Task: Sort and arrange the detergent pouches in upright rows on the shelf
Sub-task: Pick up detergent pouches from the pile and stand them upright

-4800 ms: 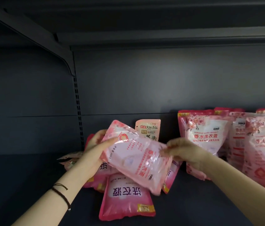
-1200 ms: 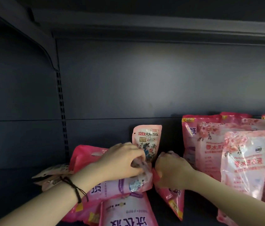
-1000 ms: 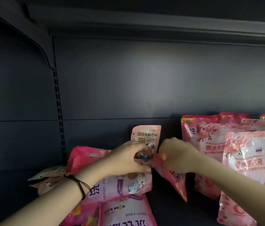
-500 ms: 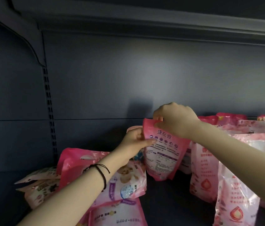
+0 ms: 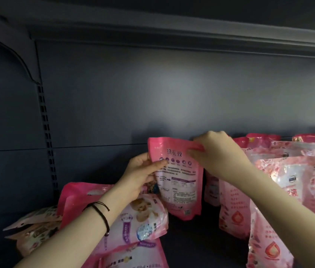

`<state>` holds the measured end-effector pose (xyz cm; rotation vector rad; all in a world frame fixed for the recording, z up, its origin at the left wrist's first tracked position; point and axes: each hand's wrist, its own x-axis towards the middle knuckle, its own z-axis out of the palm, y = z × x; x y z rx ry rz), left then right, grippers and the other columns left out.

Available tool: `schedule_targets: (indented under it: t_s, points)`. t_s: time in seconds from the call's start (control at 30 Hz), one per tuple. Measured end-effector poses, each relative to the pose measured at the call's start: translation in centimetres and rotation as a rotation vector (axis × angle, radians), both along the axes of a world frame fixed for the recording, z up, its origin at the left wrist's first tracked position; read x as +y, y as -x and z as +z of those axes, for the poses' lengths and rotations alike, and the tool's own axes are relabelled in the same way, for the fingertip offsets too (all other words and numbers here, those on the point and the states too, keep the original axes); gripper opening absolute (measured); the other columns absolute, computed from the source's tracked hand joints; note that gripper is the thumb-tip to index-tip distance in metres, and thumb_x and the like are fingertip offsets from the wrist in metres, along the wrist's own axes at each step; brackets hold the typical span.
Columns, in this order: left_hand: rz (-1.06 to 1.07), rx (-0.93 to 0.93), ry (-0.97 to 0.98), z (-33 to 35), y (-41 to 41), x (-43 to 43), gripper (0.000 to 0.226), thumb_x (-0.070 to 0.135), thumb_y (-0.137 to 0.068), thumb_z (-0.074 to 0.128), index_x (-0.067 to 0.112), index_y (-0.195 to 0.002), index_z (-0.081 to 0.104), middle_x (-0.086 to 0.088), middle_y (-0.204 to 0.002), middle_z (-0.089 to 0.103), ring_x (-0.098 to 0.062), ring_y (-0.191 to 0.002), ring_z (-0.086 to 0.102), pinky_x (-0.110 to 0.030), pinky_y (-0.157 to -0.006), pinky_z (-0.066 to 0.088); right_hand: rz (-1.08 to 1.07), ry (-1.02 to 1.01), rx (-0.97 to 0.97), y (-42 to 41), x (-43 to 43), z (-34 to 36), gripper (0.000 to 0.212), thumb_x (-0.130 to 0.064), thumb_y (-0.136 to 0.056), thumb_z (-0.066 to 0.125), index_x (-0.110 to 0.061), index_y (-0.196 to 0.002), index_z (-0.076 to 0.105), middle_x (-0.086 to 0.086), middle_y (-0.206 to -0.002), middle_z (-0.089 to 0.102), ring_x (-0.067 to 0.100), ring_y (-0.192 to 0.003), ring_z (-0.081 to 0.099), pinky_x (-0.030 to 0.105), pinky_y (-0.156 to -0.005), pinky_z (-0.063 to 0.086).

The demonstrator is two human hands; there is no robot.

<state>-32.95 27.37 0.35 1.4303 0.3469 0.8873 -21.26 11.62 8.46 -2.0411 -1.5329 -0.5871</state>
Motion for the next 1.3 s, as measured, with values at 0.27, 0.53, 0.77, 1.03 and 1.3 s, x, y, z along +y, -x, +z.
schedule_targets:
  t_s: [0.27,0.53,0.77,1.03,1.3]
  points:
    - [-0.027,-0.095,-0.062,2.8,2.2,-1.9,0.038,0.024,-0.066,0.077,0.012,-0.102,0.069,-0.007,-0.1,0.075,-0.02,-0.088,0.073,-0.029,-0.066,0.058,0.15,-0.221,0.223,0.9,-0.8,2.9,0.03,-0.028,-0.085,0.065,0.002,-0.085,0.069,0.023,-0.076,0.067,0.025,-0.059,0.051,0.036,-0.058,0.049]
    - [0.036,-0.168,-0.266,5.9,3.8,-7.1,0.043,0.036,-0.059,0.079,0.013,-0.095,0.07,-0.007,-0.098,0.075,-0.02,-0.09,0.072,-0.028,-0.074,0.057,0.552,-0.444,0.879,0.7,-5.6,2.4,0.007,-0.017,-0.085,0.069,-0.011,-0.083,0.073,0.004,-0.077,0.076,0.019,-0.07,0.073,0.024,-0.06,0.057]
    - [0.111,-0.242,-0.33,6.6,2.8,-13.3,0.032,0.038,-0.058,0.08,0.018,-0.082,0.072,-0.005,-0.09,0.076,-0.018,-0.084,0.072,-0.027,-0.071,0.057,0.682,-0.523,0.844,-1.4,-10.4,2.2,0.009,-0.019,-0.085,0.069,-0.015,-0.079,0.075,0.002,-0.074,0.076,0.016,-0.066,0.073,0.02,-0.056,0.055]
    - [0.223,-0.238,-0.285,3.7,-1.9,-20.6,0.023,0.028,-0.066,0.077,0.017,-0.084,0.072,-0.003,-0.088,0.076,-0.015,-0.081,0.073,-0.022,-0.066,0.055,0.727,-0.429,0.898,-6.5,-15.9,0.2,0.011,-0.019,-0.086,0.067,-0.015,-0.078,0.074,0.003,-0.073,0.075,0.015,-0.063,0.072,0.02,-0.056,0.055]
    - [0.327,-0.124,-0.227,0.1,-5.8,-24.4,0.029,0.029,-0.071,0.074,0.013,-0.096,0.069,-0.001,-0.093,0.076,-0.015,-0.087,0.073,-0.02,-0.067,0.055,0.714,-0.339,0.987,-10.6,-17.7,-3.6,0.014,-0.019,-0.089,0.064,-0.007,-0.088,0.072,0.004,-0.077,0.076,0.017,-0.066,0.072,0.019,-0.056,0.053]
